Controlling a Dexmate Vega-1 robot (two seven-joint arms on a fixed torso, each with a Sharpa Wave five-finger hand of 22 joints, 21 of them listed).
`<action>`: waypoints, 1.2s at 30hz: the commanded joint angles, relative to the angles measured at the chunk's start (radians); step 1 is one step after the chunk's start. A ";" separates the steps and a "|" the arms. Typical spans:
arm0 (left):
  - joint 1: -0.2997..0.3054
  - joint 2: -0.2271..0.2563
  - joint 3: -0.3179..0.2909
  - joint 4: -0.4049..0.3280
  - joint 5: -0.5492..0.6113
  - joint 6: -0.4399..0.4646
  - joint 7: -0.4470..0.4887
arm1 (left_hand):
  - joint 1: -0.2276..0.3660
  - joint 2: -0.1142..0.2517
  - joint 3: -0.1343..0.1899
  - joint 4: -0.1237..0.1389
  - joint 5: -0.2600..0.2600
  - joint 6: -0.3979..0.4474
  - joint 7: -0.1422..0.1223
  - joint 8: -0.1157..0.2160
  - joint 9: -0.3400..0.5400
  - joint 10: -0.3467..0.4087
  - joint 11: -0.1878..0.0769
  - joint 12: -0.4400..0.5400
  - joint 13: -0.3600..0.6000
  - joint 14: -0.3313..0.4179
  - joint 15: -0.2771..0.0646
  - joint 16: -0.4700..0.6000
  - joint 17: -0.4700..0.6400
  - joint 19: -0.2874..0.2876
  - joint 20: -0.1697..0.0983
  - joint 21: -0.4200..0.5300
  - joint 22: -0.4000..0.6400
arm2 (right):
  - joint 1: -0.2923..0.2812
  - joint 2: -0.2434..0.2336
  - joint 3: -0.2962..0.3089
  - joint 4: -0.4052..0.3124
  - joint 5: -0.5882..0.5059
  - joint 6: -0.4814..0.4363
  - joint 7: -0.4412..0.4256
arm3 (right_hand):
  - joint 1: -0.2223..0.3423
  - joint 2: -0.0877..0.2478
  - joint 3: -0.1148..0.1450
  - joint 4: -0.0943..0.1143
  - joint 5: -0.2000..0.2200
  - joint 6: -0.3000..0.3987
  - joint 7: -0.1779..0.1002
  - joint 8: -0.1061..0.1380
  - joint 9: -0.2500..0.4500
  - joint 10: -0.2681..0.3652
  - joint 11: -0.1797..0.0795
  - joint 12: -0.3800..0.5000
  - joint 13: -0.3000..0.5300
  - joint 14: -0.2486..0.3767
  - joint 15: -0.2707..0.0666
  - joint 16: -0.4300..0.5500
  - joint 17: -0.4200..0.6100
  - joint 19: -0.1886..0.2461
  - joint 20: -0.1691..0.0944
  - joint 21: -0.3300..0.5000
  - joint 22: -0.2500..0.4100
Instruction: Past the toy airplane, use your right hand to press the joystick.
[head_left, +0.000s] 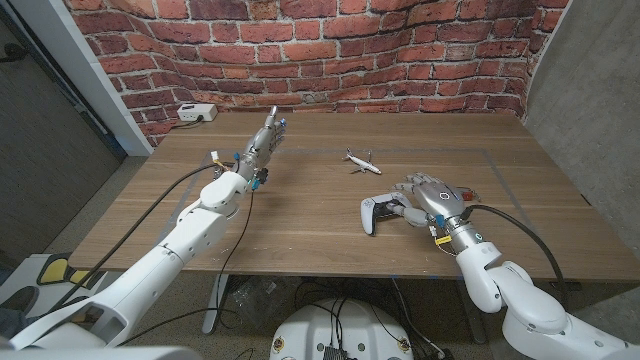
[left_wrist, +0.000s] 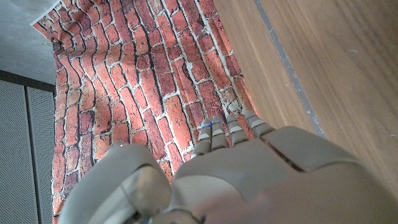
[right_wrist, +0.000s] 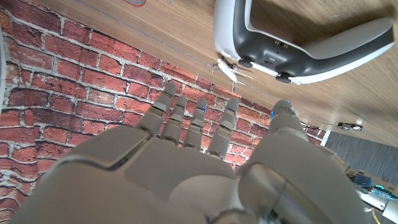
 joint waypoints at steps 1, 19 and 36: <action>-0.025 -0.022 0.013 0.025 0.014 -0.012 0.001 | 0.003 0.008 -0.008 -0.002 -0.002 0.002 -0.007 -0.003 0.005 0.007 -0.004 0.001 0.003 0.009 -0.002 -0.001 0.002 0.003 0.009 0.000 0.005 | 0.001 0.009 0.042 -0.011 0.037 0.033 -0.042 | -0.008 0.007 0.007 0.005 -0.004 -0.044 0.023 -0.004 0.003 0.020 0.004 -0.001 0.003 0.017 0.000 0.007 0.001 0.005 -0.002 0.001 0.001; -0.053 -0.053 0.030 0.063 0.023 -0.026 -0.004 | 0.006 0.010 -0.012 -0.002 -0.004 0.006 -0.006 -0.001 0.005 0.011 -0.003 0.002 0.003 0.014 -0.003 0.000 0.002 0.006 0.008 0.001 0.005 | -0.013 0.068 0.088 -0.008 0.122 0.084 -0.121 | 0.035 0.042 0.045 -0.011 -0.014 -0.054 0.058 0.018 0.010 0.043 0.018 -0.004 0.005 0.038 -0.005 0.001 -0.004 0.018 -0.008 0.004 0.002; -0.045 -0.047 0.032 0.044 0.021 0.000 0.006 | 0.008 0.012 -0.015 -0.002 -0.005 0.007 -0.007 -0.002 0.005 0.011 -0.001 0.001 0.003 0.014 -0.002 -0.001 0.002 0.007 0.006 0.001 0.005 | -0.024 0.137 0.161 0.041 0.354 0.295 -0.196 | 0.026 0.045 0.050 -0.005 -0.024 -0.085 0.101 0.017 0.010 0.034 0.058 -0.015 0.005 0.057 -0.003 0.000 -0.004 0.072 -0.066 0.020 0.000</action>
